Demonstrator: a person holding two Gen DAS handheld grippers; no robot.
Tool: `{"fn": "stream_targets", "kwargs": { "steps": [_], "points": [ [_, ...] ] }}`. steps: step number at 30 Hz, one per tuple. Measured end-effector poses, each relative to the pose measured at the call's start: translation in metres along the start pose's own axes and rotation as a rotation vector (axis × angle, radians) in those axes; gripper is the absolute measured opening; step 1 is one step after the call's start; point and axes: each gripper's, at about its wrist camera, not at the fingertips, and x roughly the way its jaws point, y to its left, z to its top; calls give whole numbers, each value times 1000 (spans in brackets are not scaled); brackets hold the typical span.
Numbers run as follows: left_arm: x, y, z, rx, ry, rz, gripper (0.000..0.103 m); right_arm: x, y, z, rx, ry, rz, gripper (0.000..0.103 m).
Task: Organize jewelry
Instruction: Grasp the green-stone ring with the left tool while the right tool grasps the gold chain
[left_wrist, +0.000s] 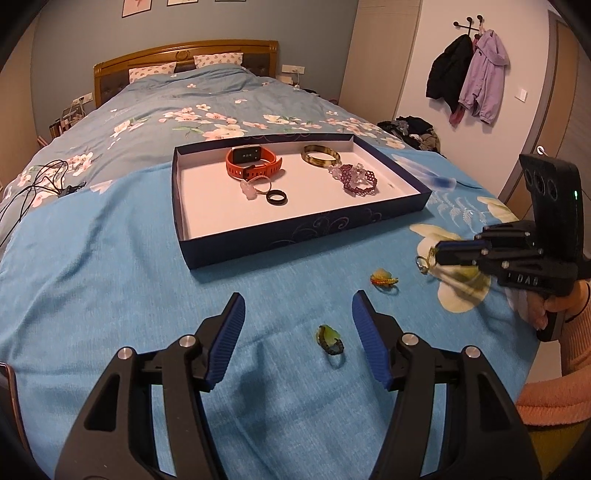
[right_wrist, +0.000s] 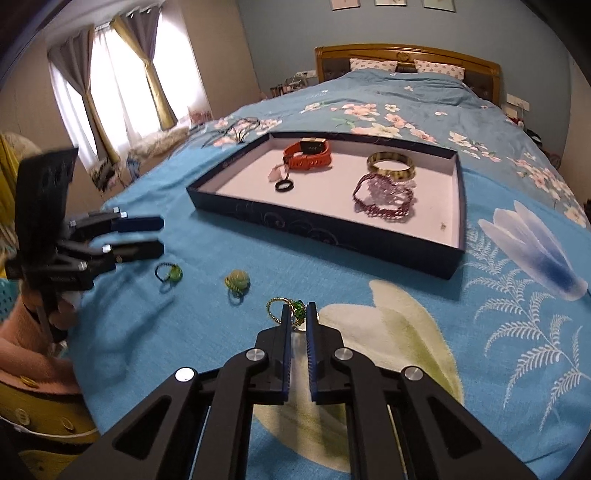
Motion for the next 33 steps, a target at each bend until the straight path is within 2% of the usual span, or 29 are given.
{"fn": "stream_targets", "kwargs": {
  "steps": [9, 20, 24, 29, 33],
  "points": [
    [-2, -11, -13, 25, 35, -37, 57, -11, -6, -2, 42, -43, 2, 6],
    [16, -19, -20, 26, 112, -41, 37, -13, -3, -3, 47, -61, 12, 6],
    [19, -20, -18, 26, 116, -32, 34, -12, -4, -3, 52, -65, 15, 6],
    [22, -18, -16, 21, 117, -3, 19, -12, -4, -4, 59, -69, 21, 6],
    [22, -18, -16, 21, 115, 5, 16, -13, -4, -4, 60, -71, 21, 6]
  ]
}}
